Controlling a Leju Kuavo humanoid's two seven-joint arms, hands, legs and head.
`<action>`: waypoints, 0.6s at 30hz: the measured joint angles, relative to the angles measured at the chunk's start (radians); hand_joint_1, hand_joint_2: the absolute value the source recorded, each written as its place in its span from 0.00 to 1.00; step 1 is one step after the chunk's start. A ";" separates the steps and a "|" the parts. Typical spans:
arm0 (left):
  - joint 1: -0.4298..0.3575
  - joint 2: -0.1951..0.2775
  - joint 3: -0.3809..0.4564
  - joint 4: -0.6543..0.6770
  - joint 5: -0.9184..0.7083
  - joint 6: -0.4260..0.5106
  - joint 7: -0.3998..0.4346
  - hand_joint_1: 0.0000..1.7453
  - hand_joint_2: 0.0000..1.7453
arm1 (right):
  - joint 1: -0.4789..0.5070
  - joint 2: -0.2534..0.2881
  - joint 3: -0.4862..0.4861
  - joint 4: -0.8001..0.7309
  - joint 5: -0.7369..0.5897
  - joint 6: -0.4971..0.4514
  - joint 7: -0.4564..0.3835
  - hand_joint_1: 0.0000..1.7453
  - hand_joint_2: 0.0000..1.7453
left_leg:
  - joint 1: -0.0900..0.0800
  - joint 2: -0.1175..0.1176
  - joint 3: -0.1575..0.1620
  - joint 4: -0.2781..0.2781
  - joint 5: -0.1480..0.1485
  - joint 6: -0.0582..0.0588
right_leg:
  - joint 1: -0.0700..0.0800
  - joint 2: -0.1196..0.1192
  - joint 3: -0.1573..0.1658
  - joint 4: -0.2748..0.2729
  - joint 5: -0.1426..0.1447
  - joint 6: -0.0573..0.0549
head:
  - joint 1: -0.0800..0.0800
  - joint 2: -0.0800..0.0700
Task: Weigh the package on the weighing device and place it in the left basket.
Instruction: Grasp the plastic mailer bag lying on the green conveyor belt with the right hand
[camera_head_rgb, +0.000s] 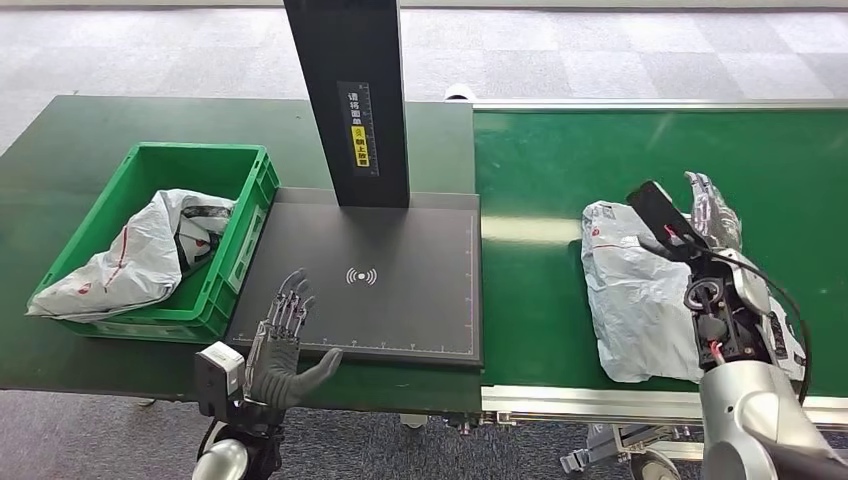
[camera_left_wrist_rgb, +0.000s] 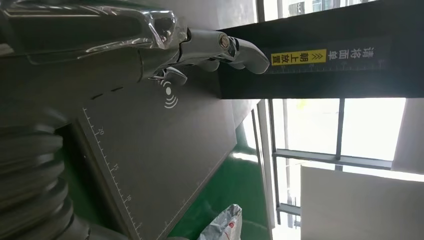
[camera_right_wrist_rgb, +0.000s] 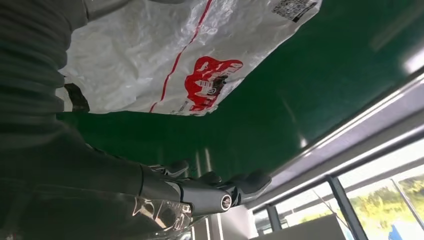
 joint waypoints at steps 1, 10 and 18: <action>0.000 0.002 -0.002 0.000 0.007 0.004 -0.002 0.00 1.00 | -0.030 -0.010 0.013 0.034 0.019 0.024 0.037 0.00 1.00 | 0.000 -0.001 0.000 0.000 0.000 0.000 | 0.000 -0.001 0.000 0.000 0.000 0.000 | 0.000 0.000; -0.005 0.021 -0.023 0.002 0.035 0.014 -0.013 0.00 1.00 | -0.123 -0.046 0.081 0.173 0.065 0.086 0.110 0.00 1.00 | 0.000 -0.002 -0.001 0.000 -0.001 0.000 | 0.000 -0.001 -0.001 0.000 -0.001 0.001 | 0.000 0.000; -0.011 0.029 -0.034 0.010 0.039 0.015 -0.012 0.00 1.00 | -0.139 -0.054 0.098 0.214 0.067 0.153 0.155 0.00 1.00 | 0.000 -0.002 -0.001 0.000 -0.001 0.000 | 0.000 -0.001 -0.001 0.000 -0.001 0.001 | 0.000 0.000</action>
